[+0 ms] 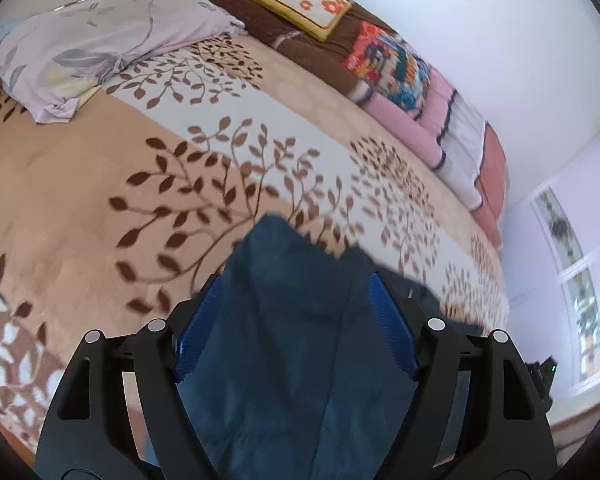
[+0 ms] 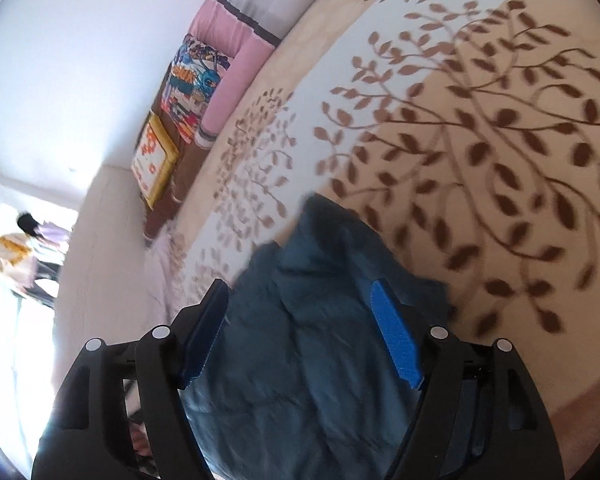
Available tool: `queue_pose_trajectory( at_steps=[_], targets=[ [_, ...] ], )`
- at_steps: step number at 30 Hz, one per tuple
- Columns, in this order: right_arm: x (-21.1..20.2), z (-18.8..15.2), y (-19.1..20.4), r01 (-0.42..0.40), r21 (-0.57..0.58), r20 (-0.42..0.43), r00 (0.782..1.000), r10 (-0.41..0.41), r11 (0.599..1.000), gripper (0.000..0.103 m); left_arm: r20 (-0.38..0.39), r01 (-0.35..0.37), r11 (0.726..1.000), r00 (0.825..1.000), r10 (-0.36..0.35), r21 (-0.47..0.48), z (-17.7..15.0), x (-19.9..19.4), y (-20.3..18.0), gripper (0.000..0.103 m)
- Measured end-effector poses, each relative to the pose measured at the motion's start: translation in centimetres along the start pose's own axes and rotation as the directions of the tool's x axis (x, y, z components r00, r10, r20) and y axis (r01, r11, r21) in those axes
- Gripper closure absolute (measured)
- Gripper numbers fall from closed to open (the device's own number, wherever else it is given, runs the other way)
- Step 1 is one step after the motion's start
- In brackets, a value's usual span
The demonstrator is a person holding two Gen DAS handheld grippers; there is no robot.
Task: Fold large clothes
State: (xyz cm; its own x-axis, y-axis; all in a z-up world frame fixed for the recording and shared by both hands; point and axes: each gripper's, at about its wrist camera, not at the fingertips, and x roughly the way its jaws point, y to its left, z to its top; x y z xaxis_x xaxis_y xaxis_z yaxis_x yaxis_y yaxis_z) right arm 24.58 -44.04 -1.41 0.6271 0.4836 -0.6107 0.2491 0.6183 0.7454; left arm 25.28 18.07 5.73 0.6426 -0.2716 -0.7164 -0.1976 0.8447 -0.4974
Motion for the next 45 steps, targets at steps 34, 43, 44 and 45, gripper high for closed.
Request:
queue_pose_trajectory(
  at_steps=[34, 43, 44, 45],
  targets=[
    [1.4, -5.6, -1.9, 0.270, -0.178, 0.017, 0.962, -0.272, 0.946, 0.095, -0.094, -0.027, 0.999, 0.995, 0.028, 0.020, -7.7, 2.1, 4.1, 0.103],
    [-0.5, -6.2, -1.8, 0.260, -0.154, 0.025, 0.965, -0.260, 0.953, 0.085, -0.057, -0.044, 0.999, 0.997, 0.045, 0.018, -7.9, -0.7, 3.7, 0.071],
    [-1.0, -6.4, -1.6, 0.262, -0.162, 0.032, 0.965, -0.260, 0.951, 0.084, -0.048, -0.051, 0.998, 0.997, 0.052, 0.022, -8.0, -1.2, 3.7, 0.053],
    [-1.6, -6.7, -1.5, 0.262, -0.171, 0.044, 0.965, -0.258, 0.950, 0.083, -0.034, -0.058, 0.998, 0.998, 0.059, 0.029, -8.1, -1.9, 3.6, 0.043]
  ],
)
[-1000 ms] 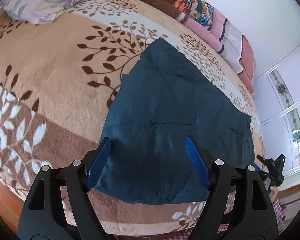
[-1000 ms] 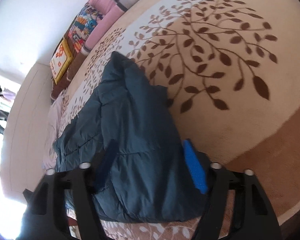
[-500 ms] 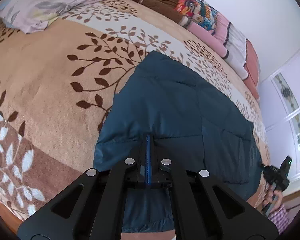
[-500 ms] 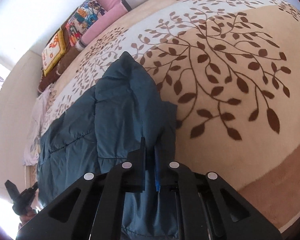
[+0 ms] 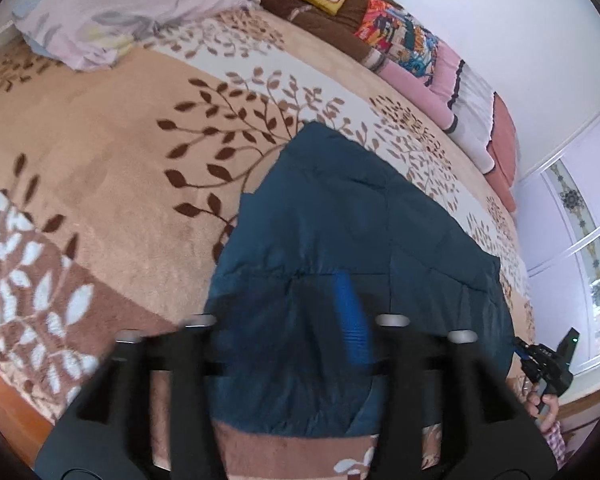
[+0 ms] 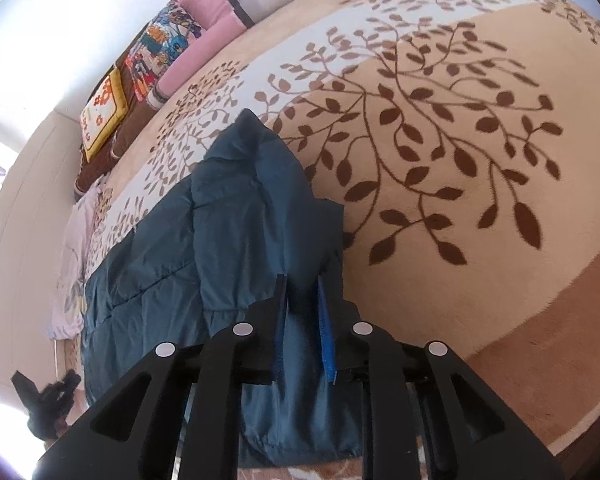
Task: Fold large clothes
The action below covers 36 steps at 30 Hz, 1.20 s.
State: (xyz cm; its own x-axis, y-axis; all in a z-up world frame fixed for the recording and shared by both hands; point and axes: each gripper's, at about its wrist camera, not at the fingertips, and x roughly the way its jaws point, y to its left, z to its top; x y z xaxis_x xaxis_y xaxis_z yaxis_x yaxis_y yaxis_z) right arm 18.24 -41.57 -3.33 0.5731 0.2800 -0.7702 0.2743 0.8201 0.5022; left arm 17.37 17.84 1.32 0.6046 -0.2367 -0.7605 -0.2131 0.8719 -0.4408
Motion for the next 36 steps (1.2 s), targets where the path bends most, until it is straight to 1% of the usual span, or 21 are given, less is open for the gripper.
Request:
queue_pose_trajectory(
  at_steps=[1, 3, 5, 7, 9, 12, 14, 16, 21, 23, 28, 32, 34, 36],
  targets=[
    [-0.6, -0.3, 0.0, -0.004, -0.010, 0.010, 1.000, 0.004, 1.000, 0.079, 0.011, -0.002, 1.000, 1.000, 0.002, 0.010, -0.1, -0.6, 0.0, 0.041],
    [-1.8, -1.1, 0.0, -0.012, -0.023, 0.024, 1.000, 0.012, 1.000, 0.057, 0.018, -0.005, 0.999, 1.000, 0.004, 0.032, -0.7, -1.7, -0.2, 0.033],
    [-3.4, -2.4, -0.2, -0.012, -0.034, 0.049, 0.999, 0.013, 0.999, 0.047, 0.013, -0.007, 0.999, 1.000, 0.006, 0.036, -1.5, -2.6, 0.0, 0.025],
    [-4.4, -3.5, -0.3, -0.002, -0.055, 0.053, 0.999, 0.005, 0.998, 0.046, 0.002, -0.001, 1.000, 1.000, 0.001, 0.021, -2.4, -3.3, 0.4, 0.023],
    [-5.3, -5.0, -0.6, 0.006, -0.069, 0.042, 0.999, -0.003, 0.998, 0.036, -0.008, -0.006, 1.000, 1.000, 0.006, 0.002, -3.2, -3.5, 0.8, 0.020],
    [-5.9, -7.1, -1.2, 0.010, -0.076, 0.018, 1.000, -0.008, 0.997, 0.034, -0.026, -0.011, 1.000, 1.000, 0.010, -0.026, -4.7, -3.6, 1.4, 0.019],
    [-5.8, -8.7, -1.8, 0.010, -0.072, -0.019, 1.000, -0.011, 0.997, 0.034, -0.033, -0.007, 0.999, 0.999, 0.006, -0.041, -5.5, -3.6, 1.7, 0.018],
    [-5.7, -9.9, -2.3, 0.007, -0.055, -0.042, 0.999, -0.010, 0.998, 0.031, -0.045, -0.003, 0.998, 0.999, 0.000, -0.062, -6.4, -3.5, 2.1, 0.018],
    [-5.2, -12.3, -3.0, -0.009, -0.014, -0.080, 0.997, 0.008, 1.000, 0.031, -0.081, 0.004, 0.995, 0.997, -0.012, -0.100, -8.4, -2.9, 2.7, 0.017],
    [-5.0, -13.0, -3.3, -0.026, 0.014, -0.092, 0.995, 0.027, 1.000, 0.031, -0.088, 0.013, 0.993, 0.996, -0.024, -0.119, -8.8, -2.7, 2.9, 0.017],
    [-4.4, -13.2, -3.3, -0.070, 0.084, -0.089, 0.993, 0.077, 0.994, 0.030, -0.101, 0.050, 0.977, 0.992, -0.072, -0.206, -9.2, -1.4, 3.5, 0.017],
    [-3.4, -12.4, -3.3, -0.125, 0.156, -0.076, 0.987, 0.138, 0.980, 0.029, -0.119, 0.066, 0.960, 0.988, -0.102, -0.273, -9.0, 0.2, 3.6, 0.017],
    [-2.7, -11.8, -3.4, -0.150, 0.198, -0.075, 0.983, 0.167, 0.969, 0.029, -0.130, 0.069, 0.955, 0.985, -0.111, -0.289, -8.8, 1.2, 3.5, 0.017],
    [-1.9, -11.3, -3.4, -0.165, 0.234, -0.072, 0.980, 0.186, 0.958, 0.029, -0.134, 0.060, 0.957, 0.986, -0.102, -0.283, -8.9, 1.8, 3.2, 0.017]
  ],
)
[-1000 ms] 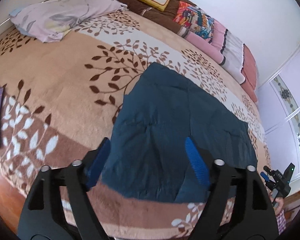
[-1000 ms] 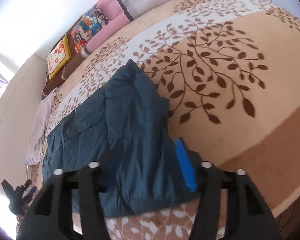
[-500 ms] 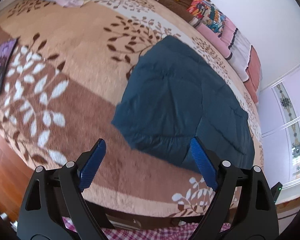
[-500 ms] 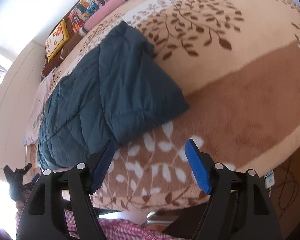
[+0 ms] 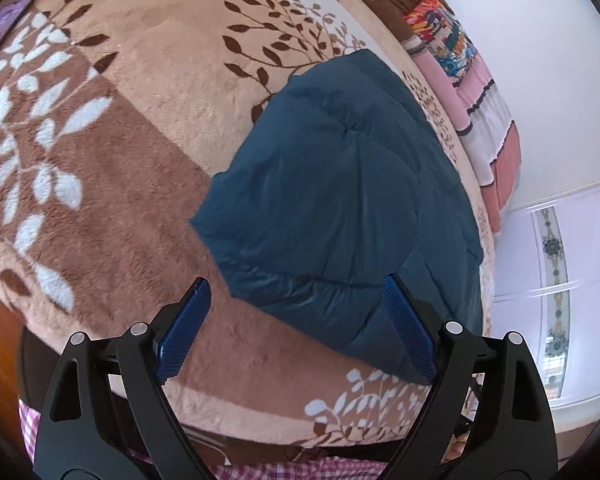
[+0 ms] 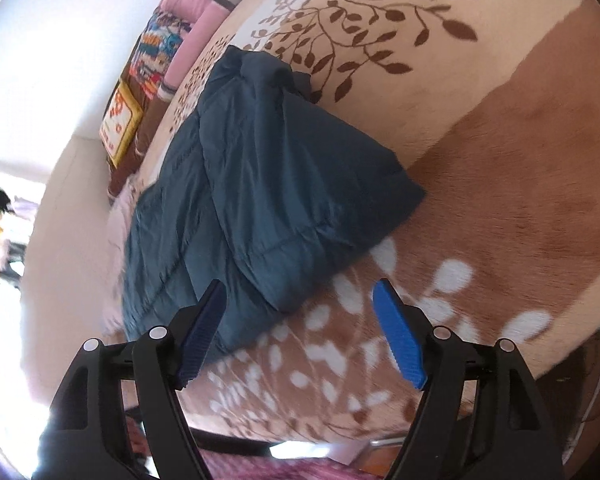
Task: Fold large clothes
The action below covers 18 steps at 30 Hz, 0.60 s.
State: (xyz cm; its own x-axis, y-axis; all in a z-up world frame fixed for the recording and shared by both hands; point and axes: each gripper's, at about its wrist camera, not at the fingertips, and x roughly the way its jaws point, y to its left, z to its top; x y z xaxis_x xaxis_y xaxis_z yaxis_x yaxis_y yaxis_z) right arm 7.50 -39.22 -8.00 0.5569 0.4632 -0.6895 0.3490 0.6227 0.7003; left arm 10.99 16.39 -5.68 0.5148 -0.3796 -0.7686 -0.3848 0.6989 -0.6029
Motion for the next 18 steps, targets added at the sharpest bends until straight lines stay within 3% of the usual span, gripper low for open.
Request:
queue_pose_trajectory(
  at_steps=[3, 12, 16, 18],
  targets=[
    [1.3, 0.9, 0.2, -0.010, 0.029, -0.002, 1.000, 0.010, 1.000, 0.029, -0.006, -0.022, 1.000, 1.000, 0.022, 0.010, 0.3, 1.1, -0.3, 0.017],
    [3.5, 1.7, 1.1, 0.071, 0.034, 0.017, 0.997, -0.071, 0.997, 0.027, 0.004, -0.055, 0.998, 0.998, 0.055, 0.032, 1.3, 2.9, -1.4, 0.017],
    [3.9, 1.1, 2.3, 0.173, -0.076, 0.044, 0.985, -0.170, 0.982, 0.042, 0.040, -0.116, 0.986, 0.993, 0.112, 0.118, 1.2, 2.8, -2.6, 0.021],
    [4.1, 1.1, 2.7, 0.206, -0.133, 0.057, 0.978, -0.200, 0.969, 0.054, 0.062, -0.141, 0.976, 0.989, 0.132, 0.168, 1.0, 2.7, -3.0, 0.034]
  ],
)
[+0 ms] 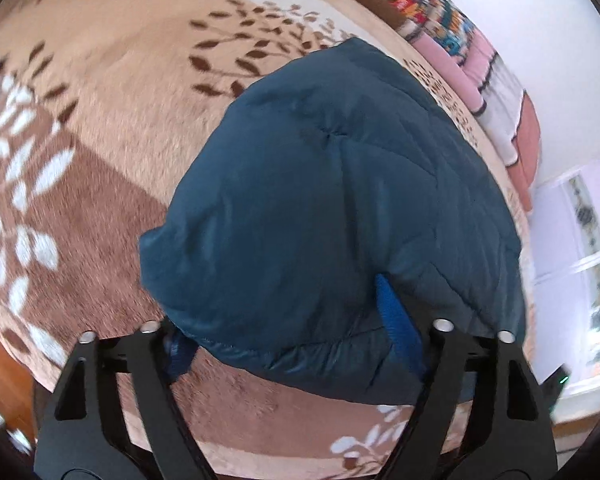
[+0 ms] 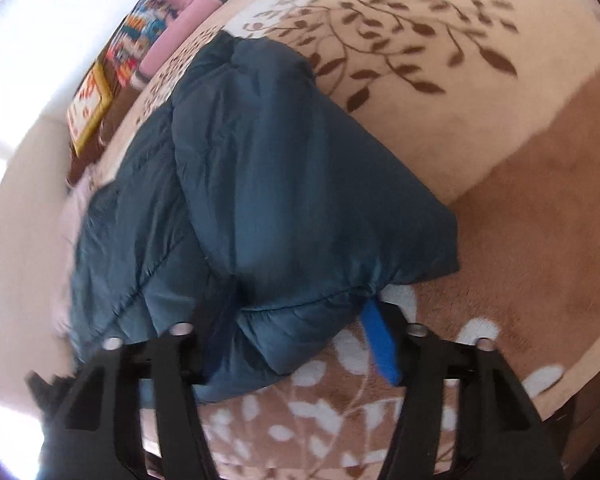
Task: Fold large clothes
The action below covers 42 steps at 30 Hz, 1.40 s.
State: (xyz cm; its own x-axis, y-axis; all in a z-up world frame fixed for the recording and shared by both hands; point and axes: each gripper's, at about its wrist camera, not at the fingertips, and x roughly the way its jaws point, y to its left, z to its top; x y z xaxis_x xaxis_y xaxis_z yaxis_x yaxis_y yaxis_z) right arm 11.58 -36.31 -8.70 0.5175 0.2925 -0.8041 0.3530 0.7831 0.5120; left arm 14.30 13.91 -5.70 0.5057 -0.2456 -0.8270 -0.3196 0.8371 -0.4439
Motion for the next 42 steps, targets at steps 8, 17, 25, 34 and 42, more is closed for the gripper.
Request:
queue_pose_trajectory(
  at_steps=[8, 17, 25, 34, 42],
  targets=[
    [0.2, -0.6, 1.9, 0.099, -0.178, 0.018, 0.995, -0.097, 0.979, 0.075, 0.061, -0.082, 0.978, 0.996, 0.072, 0.189, 0.2, -1.4, -2.5, 0.081],
    [-0.5, -1.8, 2.1, 0.116, -0.235, 0.033, 0.993, -0.111, 0.965, 0.082, 0.078, -0.112, 0.967, 0.992, 0.096, 0.227, -0.6, -2.9, -2.9, 0.085],
    [-2.0, -2.8, 1.7, 0.102, -0.228, 0.041, 0.995, -0.095, 0.968, 0.083, 0.074, -0.117, 0.963, 0.992, 0.102, 0.242, -2.2, -4.4, -3.0, 0.085],
    [-3.6, -4.4, 1.0, 0.090, -0.235, 0.032, 0.996, -0.085, 0.968, 0.083, 0.061, -0.111, 0.964, 0.993, 0.100, 0.242, -4.5, -6.2, -2.1, 0.086],
    [-4.4, -5.8, 0.6, 0.098, -0.237, 0.031, 0.995, -0.093, 0.967, 0.083, 0.064, -0.113, 0.961, 0.993, 0.101, 0.251, -6.5, -7.4, -1.3, 0.085]
  ],
)
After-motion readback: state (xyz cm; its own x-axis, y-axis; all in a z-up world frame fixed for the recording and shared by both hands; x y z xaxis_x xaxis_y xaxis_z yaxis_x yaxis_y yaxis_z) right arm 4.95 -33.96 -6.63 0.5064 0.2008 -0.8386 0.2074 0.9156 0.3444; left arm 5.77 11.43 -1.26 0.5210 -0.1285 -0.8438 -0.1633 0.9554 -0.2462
